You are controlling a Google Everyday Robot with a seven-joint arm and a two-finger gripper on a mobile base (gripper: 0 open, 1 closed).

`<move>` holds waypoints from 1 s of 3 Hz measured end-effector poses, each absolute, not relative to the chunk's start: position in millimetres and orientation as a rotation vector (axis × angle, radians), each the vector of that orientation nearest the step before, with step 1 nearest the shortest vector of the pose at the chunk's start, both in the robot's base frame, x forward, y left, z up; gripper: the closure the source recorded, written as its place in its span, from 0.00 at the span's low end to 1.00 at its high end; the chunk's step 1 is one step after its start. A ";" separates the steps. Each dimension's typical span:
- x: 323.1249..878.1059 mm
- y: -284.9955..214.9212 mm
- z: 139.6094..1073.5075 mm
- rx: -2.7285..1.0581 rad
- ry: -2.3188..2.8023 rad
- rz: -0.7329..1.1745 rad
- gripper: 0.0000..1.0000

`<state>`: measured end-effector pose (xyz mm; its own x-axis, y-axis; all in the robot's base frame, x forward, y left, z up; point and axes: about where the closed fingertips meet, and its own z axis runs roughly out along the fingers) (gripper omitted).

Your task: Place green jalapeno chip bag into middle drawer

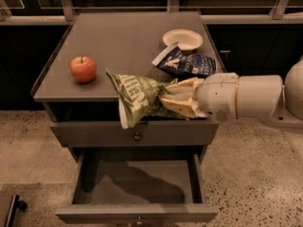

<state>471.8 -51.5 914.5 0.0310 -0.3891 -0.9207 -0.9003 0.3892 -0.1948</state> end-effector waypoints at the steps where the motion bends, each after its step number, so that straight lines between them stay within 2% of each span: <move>1: 469.0 -53.3 869.8 -1.107 1.614 0.676 1.00; 3: 462.1 -64.8 762.6 -0.920 1.777 0.839 1.00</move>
Offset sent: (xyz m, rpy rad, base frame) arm -0.0098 -0.0183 -0.1743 0.1850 0.3545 -0.1033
